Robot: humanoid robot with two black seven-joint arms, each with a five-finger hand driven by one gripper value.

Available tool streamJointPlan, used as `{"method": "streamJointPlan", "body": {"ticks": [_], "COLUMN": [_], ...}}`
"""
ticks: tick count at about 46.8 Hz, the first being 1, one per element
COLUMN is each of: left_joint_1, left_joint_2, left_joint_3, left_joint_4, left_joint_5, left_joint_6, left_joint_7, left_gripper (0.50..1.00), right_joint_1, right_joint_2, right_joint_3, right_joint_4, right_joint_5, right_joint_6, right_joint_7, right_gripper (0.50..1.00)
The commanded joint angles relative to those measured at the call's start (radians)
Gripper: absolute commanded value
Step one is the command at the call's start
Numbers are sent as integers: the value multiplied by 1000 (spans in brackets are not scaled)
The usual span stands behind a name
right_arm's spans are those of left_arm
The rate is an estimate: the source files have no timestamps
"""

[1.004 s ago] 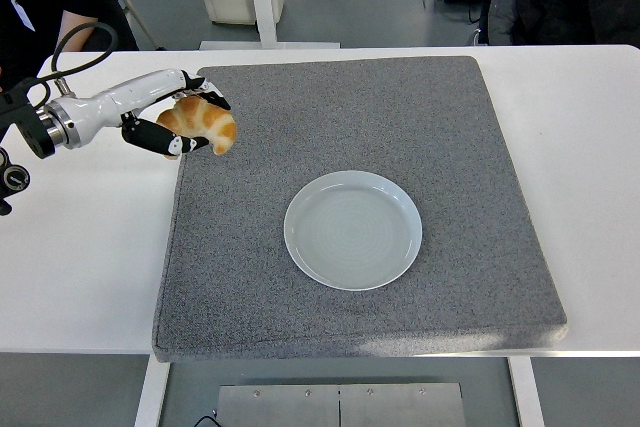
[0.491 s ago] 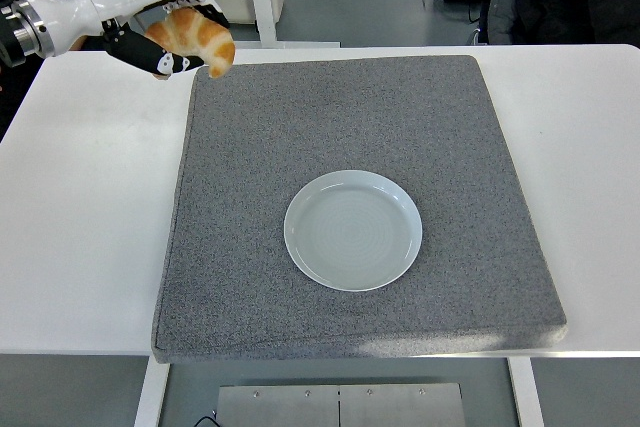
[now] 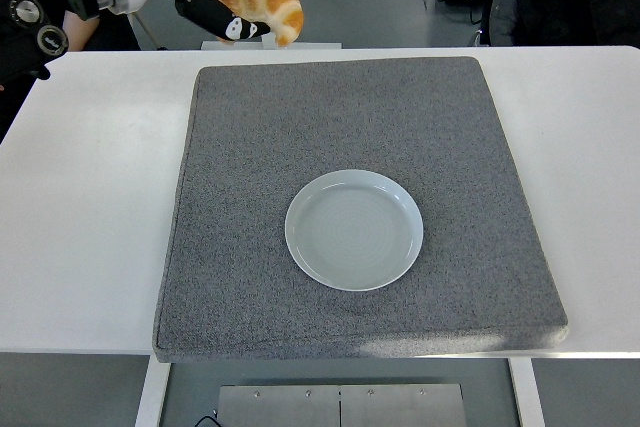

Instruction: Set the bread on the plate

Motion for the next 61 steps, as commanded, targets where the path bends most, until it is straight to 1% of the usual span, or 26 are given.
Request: {"method": "streamJointPlan", "body": {"ticks": [1, 8, 19, 25, 31, 37, 43, 47, 53, 61], "left_joint_1": [7, 13, 18, 18, 19, 32, 53, 72, 127, 200], "left_joint_2": [-56, -174, -319, -377, -417, -423, -411, -395, -359, -320], "left_joint_3": [1, 1, -1, -1, -1, 1, 19, 38, 53, 53], "left_joint_4": [23, 83, 152, 163, 162, 157, 119, 76, -1, -27], "left_joint_5": [0, 0, -3, -5, -6, 0, 2, 20, 87, 158], "left_joint_6": [2, 5, 14, 22, 35, 38, 42, 63, 100, 126], "left_joint_7": [3, 1, 1, 1, 3, 1, -4, -7, -5, -8], "left_gripper": [500, 500, 500, 500, 500, 500, 500, 500, 500, 500], "right_joint_1": [0, 0, 0, 0, 0, 0, 0, 0, 0, 0], "right_joint_2": [0, 0, 0, 0, 0, 0, 0, 0, 0, 0], "right_joint_3": [0, 0, 0, 0, 0, 0, 0, 0, 0, 0], "right_joint_4": [1, 1, 1, 1, 1, 1, 1, 1, 1, 1], "right_joint_5": [0, 0, 0, 0, 0, 0, 0, 0, 0, 0], "right_joint_6": [0, 0, 0, 0, 0, 0, 0, 0, 0, 0], "right_joint_7": [0, 0, 0, 0, 0, 0, 0, 0, 0, 0], "right_gripper": [1000, 1000, 1000, 1000, 1000, 1000, 1000, 1000, 1000, 1000]}}
